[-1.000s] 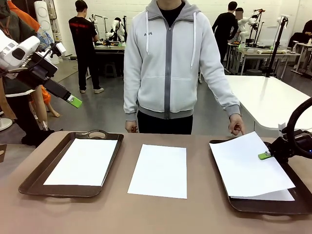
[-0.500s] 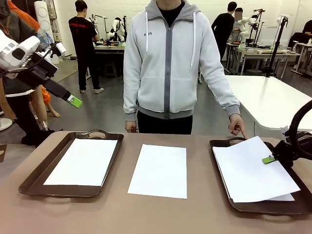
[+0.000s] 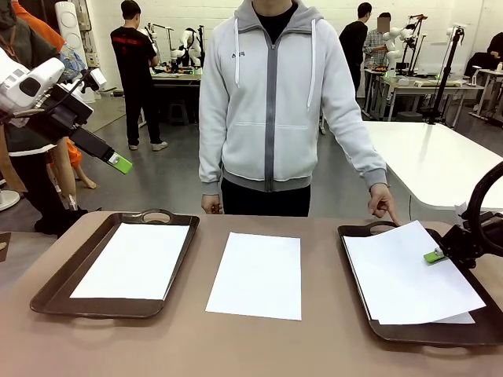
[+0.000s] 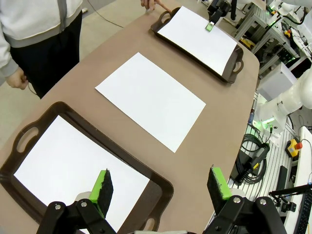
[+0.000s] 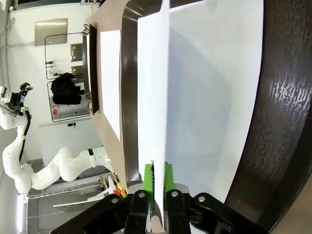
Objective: Sort the A4 documents.
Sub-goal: Place the A4 Paper in the designated Handle tray.
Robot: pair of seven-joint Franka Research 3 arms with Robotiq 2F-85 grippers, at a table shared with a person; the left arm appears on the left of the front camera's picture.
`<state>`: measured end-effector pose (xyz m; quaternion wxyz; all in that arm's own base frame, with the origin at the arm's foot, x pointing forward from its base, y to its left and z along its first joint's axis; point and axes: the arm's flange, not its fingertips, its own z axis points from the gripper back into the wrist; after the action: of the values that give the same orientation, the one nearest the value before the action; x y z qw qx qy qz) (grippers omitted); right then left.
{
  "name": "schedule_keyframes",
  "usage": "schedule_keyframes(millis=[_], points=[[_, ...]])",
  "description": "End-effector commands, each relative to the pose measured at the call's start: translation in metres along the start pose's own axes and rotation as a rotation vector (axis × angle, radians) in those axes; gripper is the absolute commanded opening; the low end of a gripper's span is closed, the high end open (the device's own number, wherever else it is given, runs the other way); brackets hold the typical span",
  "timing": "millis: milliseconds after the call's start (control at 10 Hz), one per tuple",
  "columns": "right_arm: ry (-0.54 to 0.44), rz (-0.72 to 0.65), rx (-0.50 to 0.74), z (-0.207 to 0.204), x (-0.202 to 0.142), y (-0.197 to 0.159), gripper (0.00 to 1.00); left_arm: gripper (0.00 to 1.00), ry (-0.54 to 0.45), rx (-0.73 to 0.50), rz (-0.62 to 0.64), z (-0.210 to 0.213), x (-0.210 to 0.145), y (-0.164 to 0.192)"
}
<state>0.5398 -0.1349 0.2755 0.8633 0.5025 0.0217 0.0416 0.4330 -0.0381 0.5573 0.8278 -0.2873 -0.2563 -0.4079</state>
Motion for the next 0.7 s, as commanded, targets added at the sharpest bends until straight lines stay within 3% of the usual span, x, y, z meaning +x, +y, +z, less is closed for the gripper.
schedule_keyframes(millis=[0,400,500,600], points=[[0.005,-0.02,-0.052,-0.001,-0.002,0.005,0.3,1.0,0.001,0.003,0.001,0.0,0.001,-0.001],[-0.018,-0.07,-0.162,0.009,-0.009,0.007,0.62,1.0,0.001,0.003,0.001,0.0,0.001,-0.001],[-0.019,-0.075,-0.179,0.01,-0.011,0.009,0.52,1.0,0.001,0.003,0.001,0.0,0.001,-0.001],[-0.023,-0.083,-0.224,0.01,-0.013,0.013,0.78,1.0,0.001,0.003,0.001,0.0,0.001,-0.001]])
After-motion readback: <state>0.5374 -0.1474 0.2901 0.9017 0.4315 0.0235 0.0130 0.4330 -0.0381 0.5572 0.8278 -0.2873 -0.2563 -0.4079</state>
